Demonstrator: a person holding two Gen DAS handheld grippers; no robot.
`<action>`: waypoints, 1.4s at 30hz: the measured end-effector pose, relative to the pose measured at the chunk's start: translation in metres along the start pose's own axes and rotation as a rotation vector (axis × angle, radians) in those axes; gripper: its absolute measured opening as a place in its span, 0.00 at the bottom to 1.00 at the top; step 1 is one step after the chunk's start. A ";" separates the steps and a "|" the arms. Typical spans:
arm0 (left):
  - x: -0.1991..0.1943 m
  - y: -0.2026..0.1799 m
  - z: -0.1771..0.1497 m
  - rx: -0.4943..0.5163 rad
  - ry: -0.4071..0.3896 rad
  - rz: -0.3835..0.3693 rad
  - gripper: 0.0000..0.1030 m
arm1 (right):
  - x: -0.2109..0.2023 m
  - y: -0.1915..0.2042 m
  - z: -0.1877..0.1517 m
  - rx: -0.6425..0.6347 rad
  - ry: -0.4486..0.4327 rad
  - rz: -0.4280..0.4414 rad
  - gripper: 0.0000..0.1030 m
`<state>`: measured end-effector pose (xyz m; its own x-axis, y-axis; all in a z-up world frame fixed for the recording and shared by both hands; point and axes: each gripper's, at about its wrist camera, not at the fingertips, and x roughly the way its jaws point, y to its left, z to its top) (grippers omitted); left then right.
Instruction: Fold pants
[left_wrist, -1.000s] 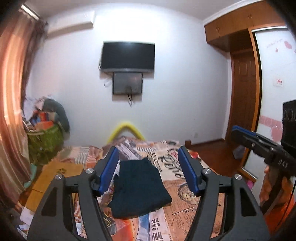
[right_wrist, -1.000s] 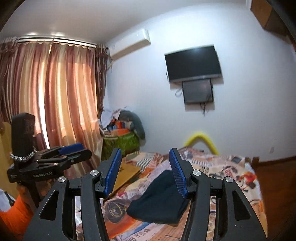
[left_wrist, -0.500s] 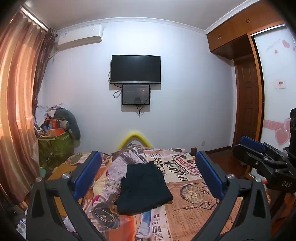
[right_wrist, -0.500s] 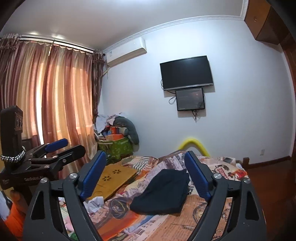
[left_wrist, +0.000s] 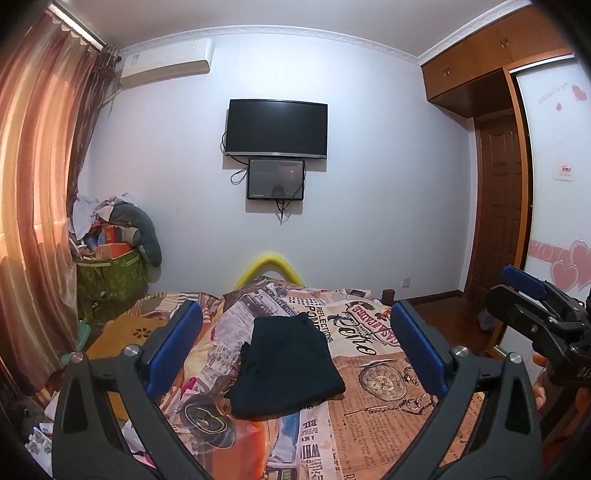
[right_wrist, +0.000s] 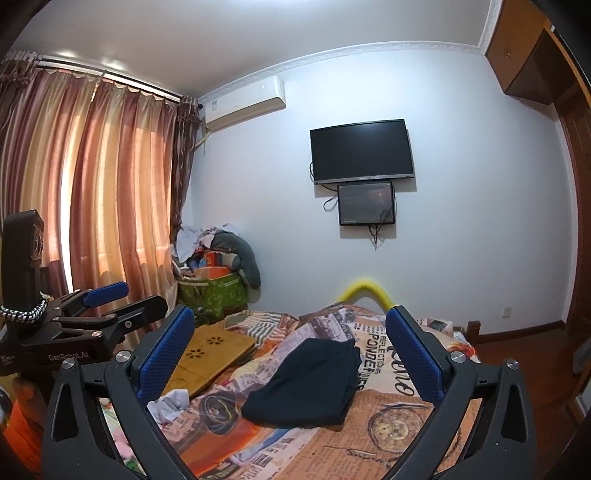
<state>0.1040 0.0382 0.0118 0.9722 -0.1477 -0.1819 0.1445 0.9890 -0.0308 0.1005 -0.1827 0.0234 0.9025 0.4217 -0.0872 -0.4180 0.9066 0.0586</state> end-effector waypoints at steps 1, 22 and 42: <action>0.000 0.000 0.000 -0.001 0.000 0.002 1.00 | -0.001 0.000 -0.002 0.001 0.001 0.001 1.00; 0.007 0.005 -0.006 -0.017 0.015 -0.002 1.00 | -0.003 0.003 0.001 -0.007 0.022 -0.004 1.00; 0.009 0.003 -0.010 -0.010 0.022 -0.003 1.00 | -0.003 0.003 0.004 -0.004 0.033 -0.010 1.00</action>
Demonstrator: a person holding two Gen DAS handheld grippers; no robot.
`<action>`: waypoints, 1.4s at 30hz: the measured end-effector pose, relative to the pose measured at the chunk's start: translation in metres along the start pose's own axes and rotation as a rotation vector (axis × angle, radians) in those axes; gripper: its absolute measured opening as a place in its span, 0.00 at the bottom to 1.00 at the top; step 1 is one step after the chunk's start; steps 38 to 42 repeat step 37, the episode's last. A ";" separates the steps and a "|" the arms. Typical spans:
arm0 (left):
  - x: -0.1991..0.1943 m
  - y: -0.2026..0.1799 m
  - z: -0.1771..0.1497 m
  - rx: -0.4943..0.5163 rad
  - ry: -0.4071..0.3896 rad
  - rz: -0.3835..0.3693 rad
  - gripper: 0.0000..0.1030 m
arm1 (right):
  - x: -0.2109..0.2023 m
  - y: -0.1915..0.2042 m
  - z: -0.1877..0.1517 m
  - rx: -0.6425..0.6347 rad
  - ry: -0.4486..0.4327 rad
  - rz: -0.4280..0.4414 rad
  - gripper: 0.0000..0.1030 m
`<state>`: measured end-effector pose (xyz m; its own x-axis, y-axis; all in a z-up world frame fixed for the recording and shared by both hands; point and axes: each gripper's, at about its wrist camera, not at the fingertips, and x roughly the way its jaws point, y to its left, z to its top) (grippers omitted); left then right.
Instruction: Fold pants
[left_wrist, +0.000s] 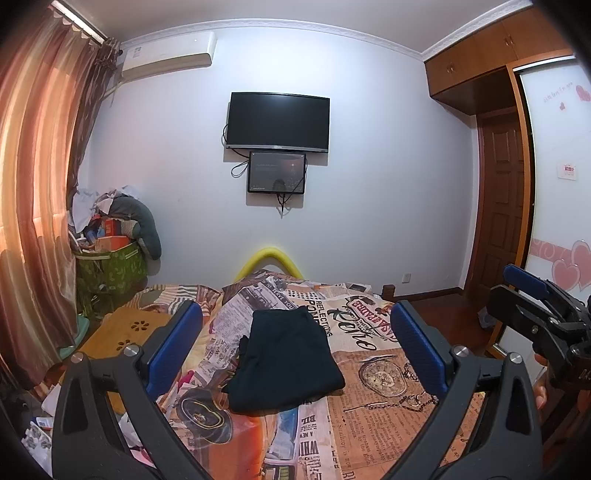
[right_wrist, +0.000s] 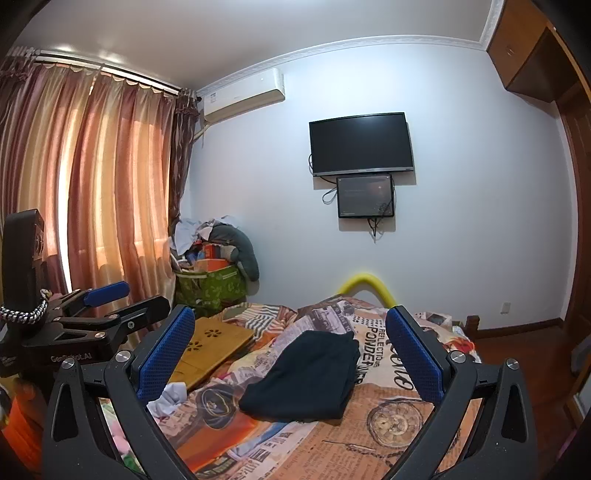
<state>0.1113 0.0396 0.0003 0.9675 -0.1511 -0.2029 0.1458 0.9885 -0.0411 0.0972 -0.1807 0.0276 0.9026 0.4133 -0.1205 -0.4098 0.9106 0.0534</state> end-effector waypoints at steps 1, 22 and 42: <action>0.000 -0.001 0.000 0.002 0.001 -0.001 1.00 | 0.000 0.000 0.000 0.000 0.001 -0.001 1.00; -0.004 0.000 0.000 -0.001 -0.012 -0.020 1.00 | 0.000 -0.004 -0.001 0.011 0.001 -0.006 1.00; -0.003 -0.003 -0.001 0.006 0.009 -0.035 1.00 | 0.001 -0.005 0.000 0.011 0.010 -0.004 1.00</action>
